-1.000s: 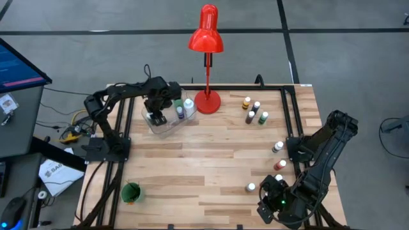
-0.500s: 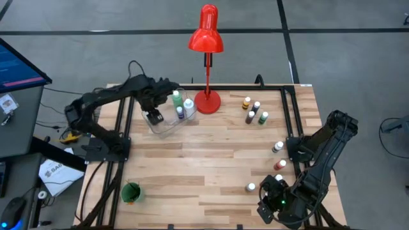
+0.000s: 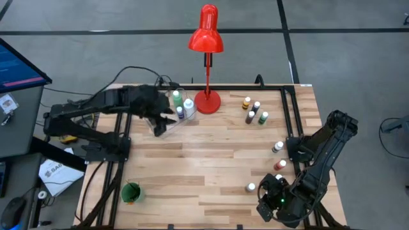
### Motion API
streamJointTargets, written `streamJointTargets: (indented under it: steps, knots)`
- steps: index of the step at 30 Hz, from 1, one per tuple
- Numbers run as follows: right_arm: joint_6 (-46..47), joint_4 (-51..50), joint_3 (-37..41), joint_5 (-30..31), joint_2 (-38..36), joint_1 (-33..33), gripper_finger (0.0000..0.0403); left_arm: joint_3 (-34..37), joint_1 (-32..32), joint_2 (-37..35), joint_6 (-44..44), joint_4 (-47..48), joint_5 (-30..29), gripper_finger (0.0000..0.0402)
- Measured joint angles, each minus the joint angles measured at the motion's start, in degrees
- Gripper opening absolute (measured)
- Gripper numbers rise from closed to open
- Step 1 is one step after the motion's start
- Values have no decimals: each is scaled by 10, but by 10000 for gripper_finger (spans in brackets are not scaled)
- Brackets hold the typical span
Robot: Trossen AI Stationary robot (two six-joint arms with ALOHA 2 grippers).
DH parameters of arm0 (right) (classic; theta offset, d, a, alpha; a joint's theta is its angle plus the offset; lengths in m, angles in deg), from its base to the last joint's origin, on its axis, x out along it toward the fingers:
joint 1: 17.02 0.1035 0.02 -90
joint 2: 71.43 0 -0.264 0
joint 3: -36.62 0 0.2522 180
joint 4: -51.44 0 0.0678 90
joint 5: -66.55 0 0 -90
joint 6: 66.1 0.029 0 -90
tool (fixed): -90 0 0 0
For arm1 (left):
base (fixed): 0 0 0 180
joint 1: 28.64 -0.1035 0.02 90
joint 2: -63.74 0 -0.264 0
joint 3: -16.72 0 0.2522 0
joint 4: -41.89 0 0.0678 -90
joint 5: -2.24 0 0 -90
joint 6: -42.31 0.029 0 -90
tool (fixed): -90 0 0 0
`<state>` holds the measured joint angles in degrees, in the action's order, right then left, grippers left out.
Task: Pick & Place Paint Supplies
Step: Adjust the paint bottles on the table
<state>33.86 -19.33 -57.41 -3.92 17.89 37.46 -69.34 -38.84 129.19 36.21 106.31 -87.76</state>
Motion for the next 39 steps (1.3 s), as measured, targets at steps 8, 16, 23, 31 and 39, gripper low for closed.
streamJointTargets:
  steps: [8, 16, 23, 31, 39]
  knots:
    - [24, -12, 0, -2, 0, 11, 1, -1, 147, 87, 27, -296, -25, 189]
    - [67, -17, 0, -2, 0, 33, 1, 0, 187, 260, 67, -560, 41, 213]
    - [81, -17, 0, -2, 0, 47, 1, 0, 197, 373, 55, -697, 69, 270]
    - [69, -59, 0, -14, 12, 25, 1, -10, 200, 430, -11, -757, 85, 269]
    - [-49, -89, 0, -118, 64, -51, 1, -12, 195, 316, -14, -642, 82, 248]
